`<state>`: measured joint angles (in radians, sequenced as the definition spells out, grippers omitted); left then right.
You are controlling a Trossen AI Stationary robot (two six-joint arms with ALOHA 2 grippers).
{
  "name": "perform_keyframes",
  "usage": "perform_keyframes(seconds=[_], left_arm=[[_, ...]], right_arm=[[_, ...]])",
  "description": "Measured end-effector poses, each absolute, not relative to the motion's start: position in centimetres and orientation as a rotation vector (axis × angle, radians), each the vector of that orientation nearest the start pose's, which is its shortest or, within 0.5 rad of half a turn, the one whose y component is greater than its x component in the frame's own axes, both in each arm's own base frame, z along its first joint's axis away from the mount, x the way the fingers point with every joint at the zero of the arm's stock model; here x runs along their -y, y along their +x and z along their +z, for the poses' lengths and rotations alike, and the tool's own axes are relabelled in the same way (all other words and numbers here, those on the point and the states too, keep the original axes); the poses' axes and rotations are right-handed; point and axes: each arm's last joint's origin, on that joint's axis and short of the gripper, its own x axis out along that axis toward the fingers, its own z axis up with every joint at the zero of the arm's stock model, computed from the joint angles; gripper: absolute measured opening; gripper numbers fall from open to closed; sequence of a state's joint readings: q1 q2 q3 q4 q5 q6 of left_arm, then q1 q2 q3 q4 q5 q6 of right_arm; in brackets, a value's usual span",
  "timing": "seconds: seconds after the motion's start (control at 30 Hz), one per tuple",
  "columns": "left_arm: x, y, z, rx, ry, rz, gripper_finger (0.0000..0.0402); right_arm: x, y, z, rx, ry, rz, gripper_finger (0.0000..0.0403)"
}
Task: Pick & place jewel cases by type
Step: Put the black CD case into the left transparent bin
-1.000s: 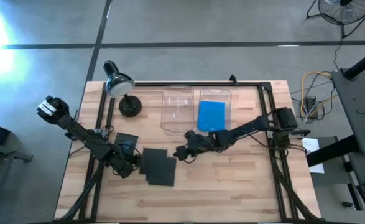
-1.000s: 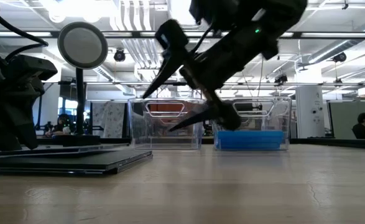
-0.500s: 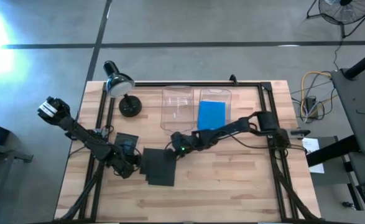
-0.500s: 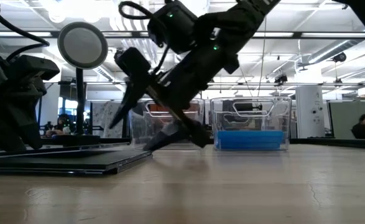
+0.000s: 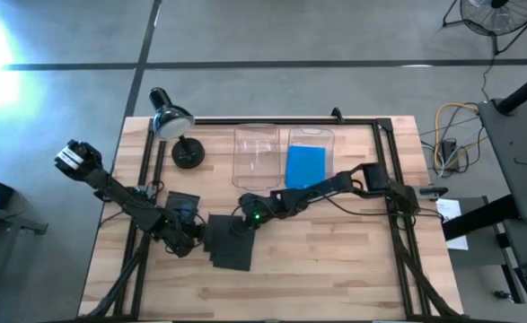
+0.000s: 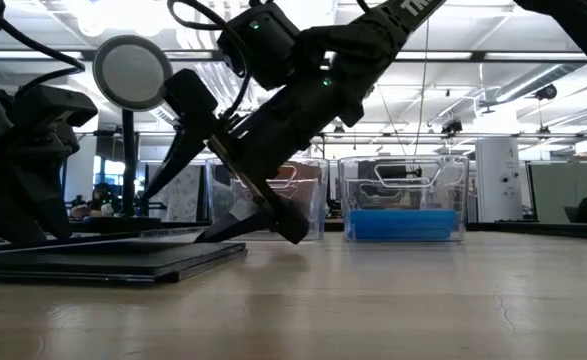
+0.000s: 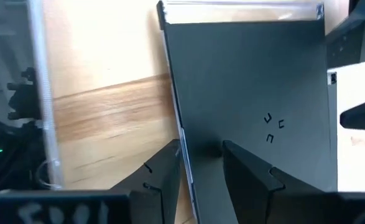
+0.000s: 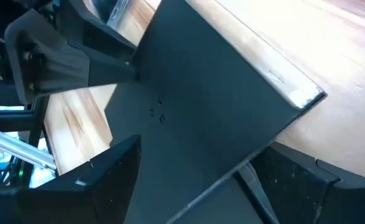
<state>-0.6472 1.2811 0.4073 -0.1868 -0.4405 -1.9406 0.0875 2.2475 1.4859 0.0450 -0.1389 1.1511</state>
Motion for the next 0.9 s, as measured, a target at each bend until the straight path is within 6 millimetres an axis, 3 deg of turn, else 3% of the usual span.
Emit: perform_keyframes(seconds=[0.53,0.9], left_arm=[[11.1,17.0,13.3,-0.617,-1.23,0.6,0.0104],[11.8,17.9,15.6,-0.583,-1.149,0.49,0.0104]], right_arm=[[-4.9,47.6,13.5,-0.757,1.149,-0.107,0.0204],[-5.0,47.2,16.7,-0.729,1.166,-0.018,0.0145]])
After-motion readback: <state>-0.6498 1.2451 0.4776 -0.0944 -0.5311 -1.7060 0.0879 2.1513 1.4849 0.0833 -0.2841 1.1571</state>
